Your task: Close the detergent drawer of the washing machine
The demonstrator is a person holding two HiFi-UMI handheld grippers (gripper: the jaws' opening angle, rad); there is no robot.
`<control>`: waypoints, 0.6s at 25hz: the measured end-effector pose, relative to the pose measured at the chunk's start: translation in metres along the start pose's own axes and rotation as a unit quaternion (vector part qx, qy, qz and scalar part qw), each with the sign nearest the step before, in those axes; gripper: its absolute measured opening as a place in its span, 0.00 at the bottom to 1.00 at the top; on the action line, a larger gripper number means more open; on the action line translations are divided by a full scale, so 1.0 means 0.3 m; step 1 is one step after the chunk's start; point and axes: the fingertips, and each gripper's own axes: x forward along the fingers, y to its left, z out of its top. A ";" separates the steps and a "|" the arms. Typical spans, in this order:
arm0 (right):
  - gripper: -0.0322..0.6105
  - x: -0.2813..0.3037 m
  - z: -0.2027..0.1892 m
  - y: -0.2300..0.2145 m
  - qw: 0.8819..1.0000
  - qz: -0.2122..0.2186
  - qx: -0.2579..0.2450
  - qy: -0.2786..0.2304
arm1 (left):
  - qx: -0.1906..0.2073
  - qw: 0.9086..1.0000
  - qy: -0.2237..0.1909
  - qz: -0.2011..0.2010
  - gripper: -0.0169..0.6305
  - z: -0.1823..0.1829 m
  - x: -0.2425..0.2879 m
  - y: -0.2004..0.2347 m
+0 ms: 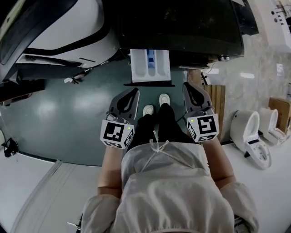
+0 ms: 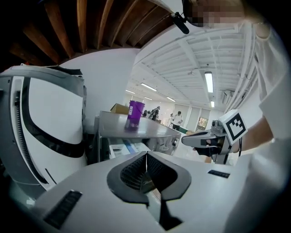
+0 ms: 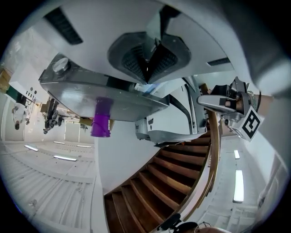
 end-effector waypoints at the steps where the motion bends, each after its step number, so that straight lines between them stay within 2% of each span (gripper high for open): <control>1: 0.06 0.021 -0.021 -0.009 1.000 0.005 -0.007 0.008 | -0.006 1.000 0.007 0.004 0.06 -0.036 0.022 0.008; 4: 0.06 0.078 -0.079 -0.029 0.999 0.018 -0.019 0.027 | -0.018 0.999 0.024 0.014 0.06 -0.132 0.079 0.026; 10: 0.06 0.154 -0.166 -0.032 0.998 0.033 0.002 0.047 | -0.043 0.997 0.057 0.037 0.06 -0.284 0.118 0.054; 15: 0.06 0.187 -0.208 -0.026 0.998 0.043 0.005 0.053 | -0.059 0.995 0.057 0.053 0.06 -0.321 0.151 0.076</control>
